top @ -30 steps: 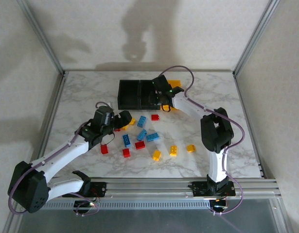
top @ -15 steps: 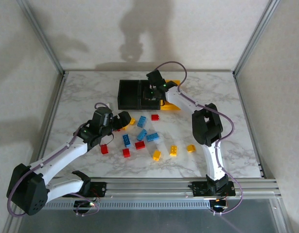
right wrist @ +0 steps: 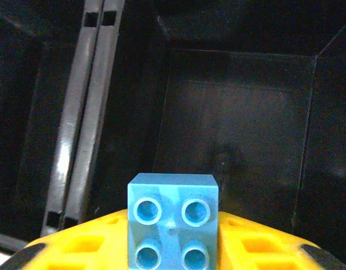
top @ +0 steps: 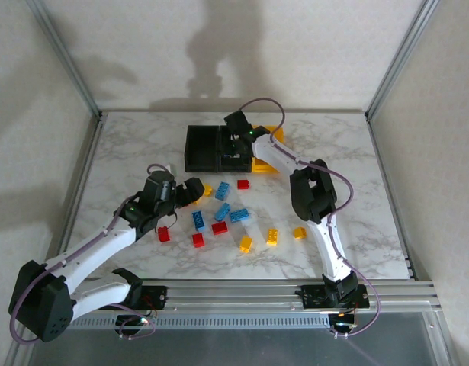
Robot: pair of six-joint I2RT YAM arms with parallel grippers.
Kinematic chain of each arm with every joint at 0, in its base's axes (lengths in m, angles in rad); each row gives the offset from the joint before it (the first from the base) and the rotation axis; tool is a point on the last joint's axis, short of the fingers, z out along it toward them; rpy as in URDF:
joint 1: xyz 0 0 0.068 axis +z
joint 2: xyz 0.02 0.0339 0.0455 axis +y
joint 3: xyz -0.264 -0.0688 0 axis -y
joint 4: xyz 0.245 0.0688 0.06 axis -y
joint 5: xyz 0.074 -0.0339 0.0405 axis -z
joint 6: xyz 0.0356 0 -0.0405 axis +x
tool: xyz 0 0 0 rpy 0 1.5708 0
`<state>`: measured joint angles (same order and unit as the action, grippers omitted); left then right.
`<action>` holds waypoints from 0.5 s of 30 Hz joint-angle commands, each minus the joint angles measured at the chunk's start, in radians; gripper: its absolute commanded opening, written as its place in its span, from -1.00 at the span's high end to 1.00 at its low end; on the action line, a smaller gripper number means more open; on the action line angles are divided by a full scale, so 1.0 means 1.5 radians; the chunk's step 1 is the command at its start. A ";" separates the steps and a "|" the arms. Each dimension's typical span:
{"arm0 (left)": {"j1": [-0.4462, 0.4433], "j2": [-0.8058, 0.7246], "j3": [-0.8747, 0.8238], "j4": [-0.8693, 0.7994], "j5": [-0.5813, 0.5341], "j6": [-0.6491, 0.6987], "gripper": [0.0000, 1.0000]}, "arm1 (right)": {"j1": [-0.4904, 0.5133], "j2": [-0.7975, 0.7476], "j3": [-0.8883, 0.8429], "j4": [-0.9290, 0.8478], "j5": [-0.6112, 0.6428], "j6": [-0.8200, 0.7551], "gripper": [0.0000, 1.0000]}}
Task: Sort the legos into containers by color
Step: Place the lego in the container.
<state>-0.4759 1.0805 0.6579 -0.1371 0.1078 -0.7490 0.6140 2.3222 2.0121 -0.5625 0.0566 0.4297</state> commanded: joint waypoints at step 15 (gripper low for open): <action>0.010 0.060 0.052 -0.079 -0.032 0.013 -0.64 | 0.027 -0.230 -0.204 0.085 0.024 -0.016 -0.02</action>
<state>-0.4709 1.1366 0.6857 -0.1982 0.0875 -0.7479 0.6334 2.1269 1.8050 -0.5098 0.0811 0.4252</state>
